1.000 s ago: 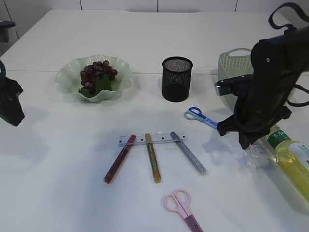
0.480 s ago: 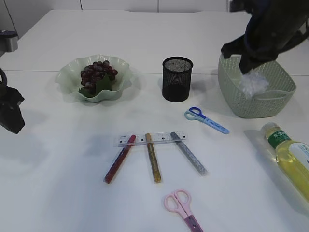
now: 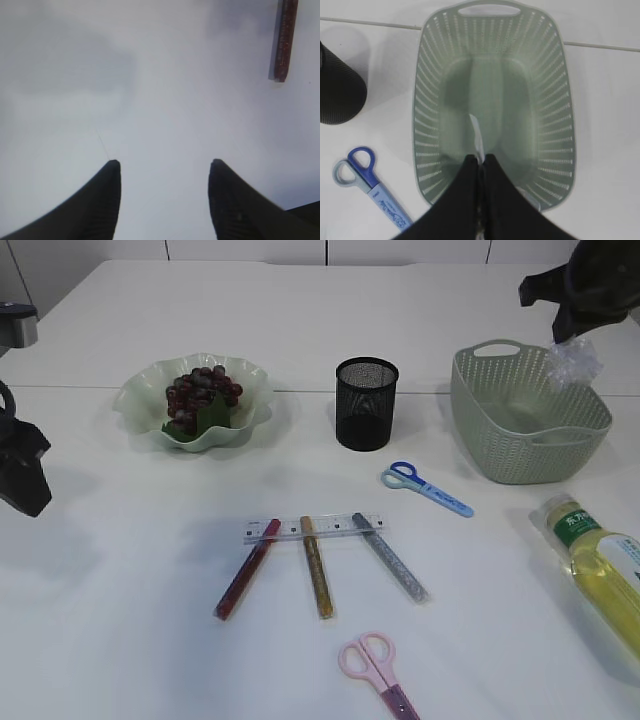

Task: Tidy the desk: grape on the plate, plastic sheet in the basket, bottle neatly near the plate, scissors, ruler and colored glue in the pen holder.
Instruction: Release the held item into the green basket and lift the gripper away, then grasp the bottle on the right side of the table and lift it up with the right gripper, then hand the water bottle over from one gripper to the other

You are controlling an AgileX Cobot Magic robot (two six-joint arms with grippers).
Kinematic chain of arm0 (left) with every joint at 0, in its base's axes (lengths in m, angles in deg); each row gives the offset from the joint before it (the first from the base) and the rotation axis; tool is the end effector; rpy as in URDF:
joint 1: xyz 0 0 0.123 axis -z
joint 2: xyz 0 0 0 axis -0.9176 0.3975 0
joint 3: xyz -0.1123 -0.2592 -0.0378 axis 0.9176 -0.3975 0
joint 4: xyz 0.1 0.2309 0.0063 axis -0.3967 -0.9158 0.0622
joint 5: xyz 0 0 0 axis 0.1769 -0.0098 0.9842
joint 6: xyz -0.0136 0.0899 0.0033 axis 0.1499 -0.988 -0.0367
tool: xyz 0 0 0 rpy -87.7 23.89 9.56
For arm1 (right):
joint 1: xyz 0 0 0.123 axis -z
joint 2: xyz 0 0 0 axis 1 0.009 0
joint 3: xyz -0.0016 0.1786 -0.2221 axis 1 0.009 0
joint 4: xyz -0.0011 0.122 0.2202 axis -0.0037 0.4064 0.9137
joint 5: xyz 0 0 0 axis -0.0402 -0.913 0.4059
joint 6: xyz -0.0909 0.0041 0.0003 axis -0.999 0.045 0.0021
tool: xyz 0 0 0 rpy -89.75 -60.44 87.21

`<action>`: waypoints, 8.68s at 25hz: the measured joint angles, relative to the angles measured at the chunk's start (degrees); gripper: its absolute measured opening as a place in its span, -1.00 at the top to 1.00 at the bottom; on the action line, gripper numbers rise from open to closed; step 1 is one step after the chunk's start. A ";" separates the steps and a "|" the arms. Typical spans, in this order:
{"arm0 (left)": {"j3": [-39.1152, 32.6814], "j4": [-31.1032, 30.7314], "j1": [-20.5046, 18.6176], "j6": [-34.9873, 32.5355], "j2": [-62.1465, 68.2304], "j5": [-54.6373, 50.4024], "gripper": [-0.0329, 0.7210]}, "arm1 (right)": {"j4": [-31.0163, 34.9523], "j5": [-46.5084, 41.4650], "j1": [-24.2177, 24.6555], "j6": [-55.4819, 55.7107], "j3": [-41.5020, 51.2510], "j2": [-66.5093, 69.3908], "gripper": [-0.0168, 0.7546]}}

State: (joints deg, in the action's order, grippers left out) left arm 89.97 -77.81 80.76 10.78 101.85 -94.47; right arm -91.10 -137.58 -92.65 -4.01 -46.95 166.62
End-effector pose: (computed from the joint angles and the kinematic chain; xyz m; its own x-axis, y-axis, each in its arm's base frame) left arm 0.2787 -0.0741 0.2729 -0.9371 0.2711 -0.2200 0.2847 0.9581 -0.0320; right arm 0.4263 0.0189 0.3033 -0.8131 -0.0614 -0.5789 -0.0390 0.9979 -0.0511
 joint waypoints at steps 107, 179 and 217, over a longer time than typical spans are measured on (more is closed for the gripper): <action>0.00 2.10 0.00 -0.97 0.00 1.44 -0.14 | -10.57 6.69 0.00 -0.25 46.39 -12.46 -0.68; 0.00 2.67 0.00 -0.97 0.00 3.44 -0.10 | 79.11 -2.83 -1.23 -67.65 45.23 -35.68 -0.24; -16.09 65.88 3.50 -62.90 -4.68 40.07 -0.05 | 95.50 -12.95 -1.81 -87.15 45.23 -35.68 -0.24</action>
State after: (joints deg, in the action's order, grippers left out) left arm 73.88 -11.93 84.26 -52.12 97.17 -54.40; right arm 4.41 -150.53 -94.46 -91.16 -1.71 130.94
